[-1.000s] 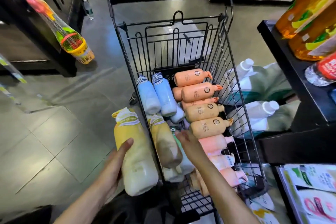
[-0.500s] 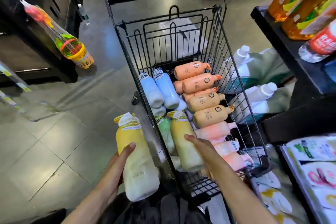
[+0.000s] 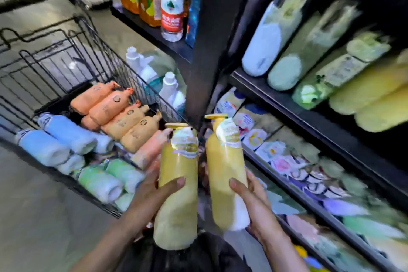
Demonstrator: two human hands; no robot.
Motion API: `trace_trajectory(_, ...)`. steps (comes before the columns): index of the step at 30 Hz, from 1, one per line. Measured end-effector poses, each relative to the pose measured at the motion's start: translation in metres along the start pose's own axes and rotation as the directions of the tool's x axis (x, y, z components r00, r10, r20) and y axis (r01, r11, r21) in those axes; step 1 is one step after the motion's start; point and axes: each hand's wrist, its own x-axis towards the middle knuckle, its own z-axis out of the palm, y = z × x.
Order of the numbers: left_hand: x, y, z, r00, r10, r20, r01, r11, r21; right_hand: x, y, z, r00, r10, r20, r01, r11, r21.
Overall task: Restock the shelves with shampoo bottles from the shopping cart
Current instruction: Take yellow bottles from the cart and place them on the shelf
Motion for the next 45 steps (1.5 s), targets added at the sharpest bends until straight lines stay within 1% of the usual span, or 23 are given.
trace_trajectory(2,0.004,0.008,0.036,0.996,0.055,0.066,-0.057,0.998,0.041,-0.01,-0.003,-0.03,0.997,-0.038,-0.071,0.04,0.999,0.026)
trace_trajectory(5,0.005,0.018,0.086,0.983,0.093,0.161,-0.088,0.995,-0.039,-0.027,-0.011,-0.075,0.984,-0.087,-0.157,0.098,0.993,0.067)
trace_trajectory(7,0.003,0.028,0.118,0.961,0.135,0.243,-0.119,0.99,-0.078,-0.039,-0.016,-0.105,0.974,-0.105,-0.202,0.132,0.983,0.124)
trace_trajectory(9,0.005,0.04,0.146,0.936,0.166,0.31,-0.152,0.986,-0.069,-0.048,-0.019,-0.133,0.967,-0.129,-0.22,0.166,0.973,0.161)
trace_trajectory(11,0.009,0.056,0.176,0.919,0.203,0.338,-0.193,0.979,-0.065,-0.054,-0.026,-0.154,0.944,-0.191,-0.269,0.24,0.957,0.162)
trace_trajectory(15,0.012,0.1,0.225,0.856,0.34,0.389,-0.361,0.932,-0.022,-0.058,-0.063,-0.183,0.872,-0.397,-0.287,0.435,0.897,0.081)
trace_trajectory(17,0.016,0.12,0.244,0.826,0.396,0.402,-0.418,0.908,-0.037,-0.057,-0.078,-0.198,0.825,-0.465,-0.32,0.503,0.863,0.044)
trace_trajectory(20,0.025,0.147,0.269,0.799,0.448,0.402,-0.467,0.883,-0.055,-0.047,-0.096,-0.216,0.769,-0.533,-0.353,0.564,0.826,-0.018)
trace_trajectory(23,0.037,0.165,0.289,0.785,0.471,0.403,-0.486,0.871,-0.072,-0.032,-0.111,-0.229,0.725,-0.567,-0.392,0.598,0.8,-0.053)
trace_trajectory(28,0.058,0.182,0.309,0.751,0.536,0.385,-0.581,0.814,0.001,-0.009,-0.137,-0.238,0.677,-0.598,-0.429,0.654,0.756,-0.021)
trace_trajectory(31,0.069,0.187,0.319,0.746,0.547,0.38,-0.598,0.801,0.021,0.005,-0.145,-0.244,0.662,-0.603,-0.445,0.673,0.74,-0.001)
trace_trajectory(38,0.101,0.171,0.321,0.748,0.498,0.439,-0.573,0.818,0.05,0.023,-0.121,-0.258,0.692,-0.575,-0.437,0.64,0.768,0.002)
trace_trajectory(42,0.109,0.173,0.318,0.744,0.459,0.485,-0.578,0.807,0.123,0.026,-0.12,-0.263,0.709,-0.587,-0.391,0.618,0.784,-0.057)
trace_trajectory(45,0.111,0.169,0.318,0.742,0.466,0.482,-0.592,0.793,0.145,0.029,-0.118,-0.263,0.709,-0.594,-0.381,0.613,0.786,-0.085)
